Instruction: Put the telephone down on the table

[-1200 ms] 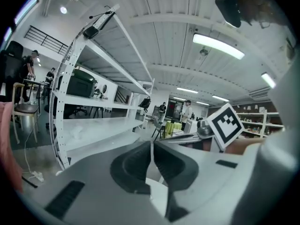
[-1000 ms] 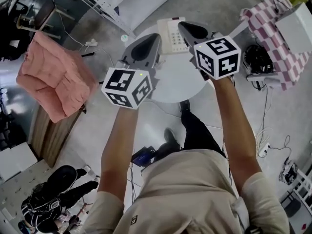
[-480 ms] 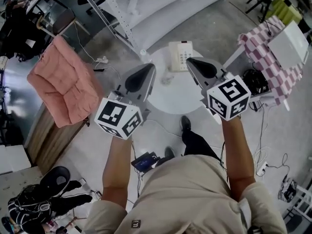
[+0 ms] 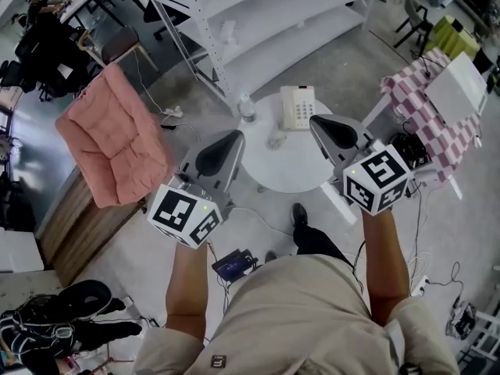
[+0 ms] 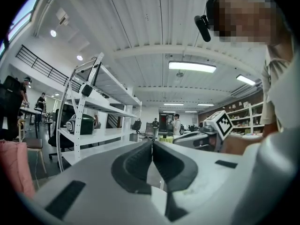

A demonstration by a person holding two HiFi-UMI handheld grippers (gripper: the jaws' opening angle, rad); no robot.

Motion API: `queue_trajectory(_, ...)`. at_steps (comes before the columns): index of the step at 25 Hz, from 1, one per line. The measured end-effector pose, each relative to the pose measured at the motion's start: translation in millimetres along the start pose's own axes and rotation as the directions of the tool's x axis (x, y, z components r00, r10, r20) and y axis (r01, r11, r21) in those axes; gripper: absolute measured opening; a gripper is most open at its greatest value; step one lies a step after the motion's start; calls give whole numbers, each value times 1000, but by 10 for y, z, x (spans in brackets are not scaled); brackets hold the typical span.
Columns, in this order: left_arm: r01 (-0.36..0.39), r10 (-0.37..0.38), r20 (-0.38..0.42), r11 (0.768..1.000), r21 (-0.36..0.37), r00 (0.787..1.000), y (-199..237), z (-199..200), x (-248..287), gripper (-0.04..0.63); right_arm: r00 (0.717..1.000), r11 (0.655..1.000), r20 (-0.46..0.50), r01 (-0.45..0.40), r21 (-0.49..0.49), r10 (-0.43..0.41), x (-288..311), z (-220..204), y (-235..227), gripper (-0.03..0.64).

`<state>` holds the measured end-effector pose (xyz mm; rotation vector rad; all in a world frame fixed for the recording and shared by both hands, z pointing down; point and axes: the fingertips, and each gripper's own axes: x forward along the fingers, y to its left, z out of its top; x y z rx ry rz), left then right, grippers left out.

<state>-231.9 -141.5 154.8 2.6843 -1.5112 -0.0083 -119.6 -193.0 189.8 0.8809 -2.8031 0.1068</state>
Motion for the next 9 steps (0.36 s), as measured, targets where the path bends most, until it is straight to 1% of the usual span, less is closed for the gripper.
queue_trajectory(9,-10,10,-2,1000,-3,1000,44,-15,-404,12,1000,1000,-11,10,-16,-10,-47,50,306,-9)
